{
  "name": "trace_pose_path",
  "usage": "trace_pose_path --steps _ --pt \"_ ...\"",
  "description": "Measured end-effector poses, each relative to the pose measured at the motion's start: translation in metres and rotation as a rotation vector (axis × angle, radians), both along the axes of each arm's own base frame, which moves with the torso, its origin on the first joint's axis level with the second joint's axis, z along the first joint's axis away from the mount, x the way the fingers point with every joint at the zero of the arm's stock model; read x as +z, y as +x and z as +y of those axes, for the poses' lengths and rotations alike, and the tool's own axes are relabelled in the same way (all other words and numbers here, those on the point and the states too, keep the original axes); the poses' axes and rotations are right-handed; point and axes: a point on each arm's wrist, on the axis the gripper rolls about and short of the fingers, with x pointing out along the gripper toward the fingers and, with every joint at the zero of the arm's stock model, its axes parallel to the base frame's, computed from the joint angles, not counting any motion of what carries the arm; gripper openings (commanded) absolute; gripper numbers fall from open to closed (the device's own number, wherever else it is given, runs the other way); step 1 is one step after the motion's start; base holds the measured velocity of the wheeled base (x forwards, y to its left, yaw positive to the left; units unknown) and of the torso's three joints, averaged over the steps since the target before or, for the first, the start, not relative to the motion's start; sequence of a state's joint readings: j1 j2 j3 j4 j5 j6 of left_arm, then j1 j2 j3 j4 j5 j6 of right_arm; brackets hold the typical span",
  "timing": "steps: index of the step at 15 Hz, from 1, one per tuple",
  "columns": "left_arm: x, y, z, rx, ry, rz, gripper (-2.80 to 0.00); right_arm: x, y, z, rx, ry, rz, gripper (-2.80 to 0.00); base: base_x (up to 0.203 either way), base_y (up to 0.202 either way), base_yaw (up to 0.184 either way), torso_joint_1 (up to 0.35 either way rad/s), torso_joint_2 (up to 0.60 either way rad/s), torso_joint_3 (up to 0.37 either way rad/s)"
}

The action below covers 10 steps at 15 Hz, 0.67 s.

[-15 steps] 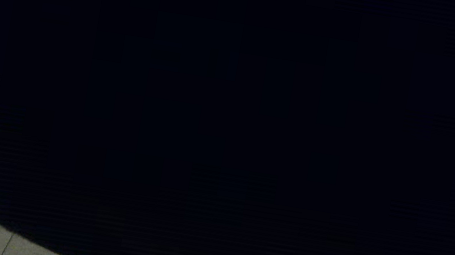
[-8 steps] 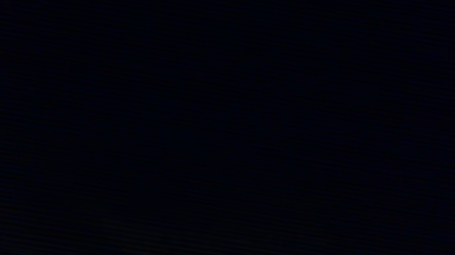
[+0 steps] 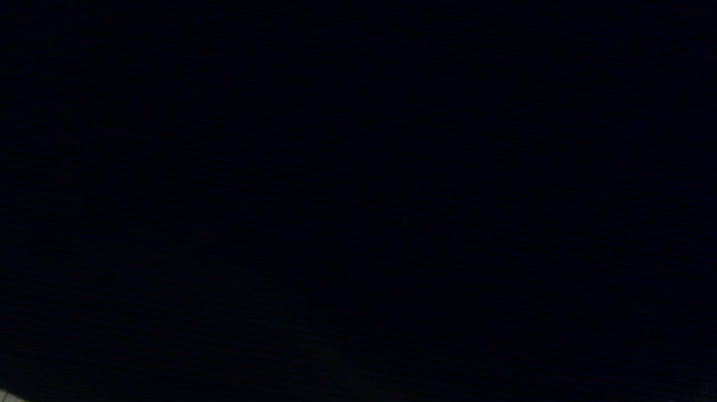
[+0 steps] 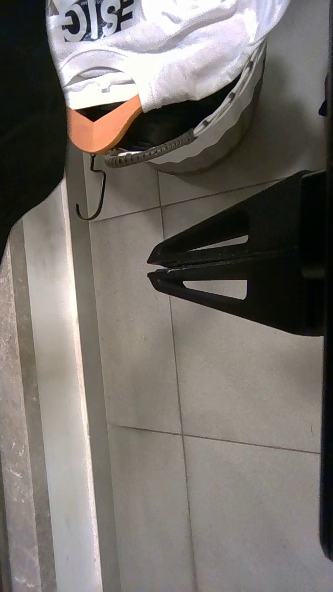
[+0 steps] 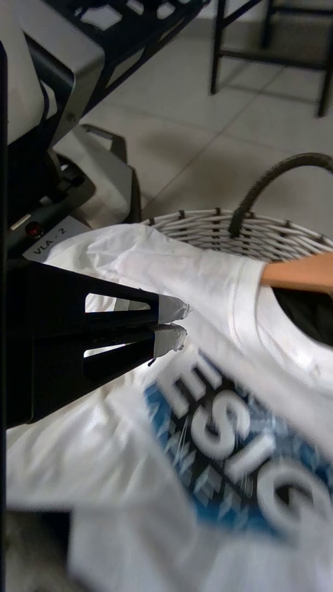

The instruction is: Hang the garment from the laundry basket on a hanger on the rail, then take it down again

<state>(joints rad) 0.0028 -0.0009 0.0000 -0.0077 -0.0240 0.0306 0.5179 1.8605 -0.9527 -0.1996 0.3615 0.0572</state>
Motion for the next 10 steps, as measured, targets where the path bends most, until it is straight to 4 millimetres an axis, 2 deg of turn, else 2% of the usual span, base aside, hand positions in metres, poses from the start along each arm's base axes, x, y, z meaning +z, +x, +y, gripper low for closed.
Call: trace_pose_path --steps 8,9,10 --pt "0.0 0.0 0.0 0.0 0.0 0.0 -2.8 -0.037 0.015 0.077 0.062 -0.094 -0.014 -2.8 0.0 0.0 0.0 0.0 0.0 0.0" --pt "0.0 0.0 0.0 0.0 0.0 0.0 -2.8 -0.042 0.016 0.088 0.064 -0.108 -0.027 0.0 0.0 0.0 0.0 0.0 0.0 0.0" --pt "0.0 0.0 0.0 0.0 0.0 0.0 -2.8 -0.045 0.018 0.099 0.065 -0.117 -0.044 0.0 0.0 0.0 0.0 0.0 0.0 0.0"
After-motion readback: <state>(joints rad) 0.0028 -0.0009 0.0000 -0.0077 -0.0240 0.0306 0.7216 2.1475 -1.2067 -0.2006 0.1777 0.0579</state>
